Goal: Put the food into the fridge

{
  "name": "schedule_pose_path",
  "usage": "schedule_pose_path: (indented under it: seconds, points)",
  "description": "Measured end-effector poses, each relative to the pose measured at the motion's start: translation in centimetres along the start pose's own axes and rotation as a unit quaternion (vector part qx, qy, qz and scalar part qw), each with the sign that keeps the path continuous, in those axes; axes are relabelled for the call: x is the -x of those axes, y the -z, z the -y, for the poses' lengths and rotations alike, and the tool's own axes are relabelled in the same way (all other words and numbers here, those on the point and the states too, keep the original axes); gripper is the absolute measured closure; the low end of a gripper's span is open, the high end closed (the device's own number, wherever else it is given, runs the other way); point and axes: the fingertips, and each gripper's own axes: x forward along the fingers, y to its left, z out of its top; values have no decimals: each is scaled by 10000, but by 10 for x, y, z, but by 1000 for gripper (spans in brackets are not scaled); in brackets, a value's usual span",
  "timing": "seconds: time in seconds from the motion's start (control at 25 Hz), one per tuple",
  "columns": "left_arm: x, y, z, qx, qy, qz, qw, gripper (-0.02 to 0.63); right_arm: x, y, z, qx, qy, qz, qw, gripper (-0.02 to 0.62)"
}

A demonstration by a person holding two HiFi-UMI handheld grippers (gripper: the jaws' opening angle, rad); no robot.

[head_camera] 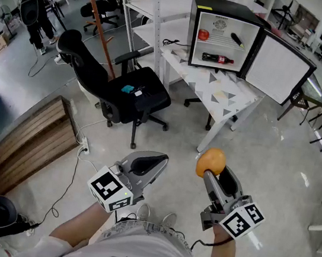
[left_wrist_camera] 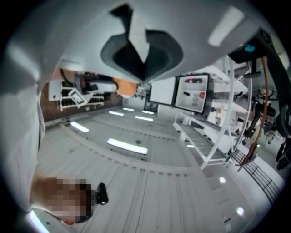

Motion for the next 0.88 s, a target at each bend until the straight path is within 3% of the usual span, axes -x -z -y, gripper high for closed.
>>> schedule_pose_path:
  seconds: [0.32,0.88]
  points:
    - [-12,1,1,-12,29,-20,10000,598,3,-6,19,-244,156,57,9996,341]
    - [-45,6,28,-62,-51,-40,10000,598,32,-18,46,-256,26,-17,9997,341]
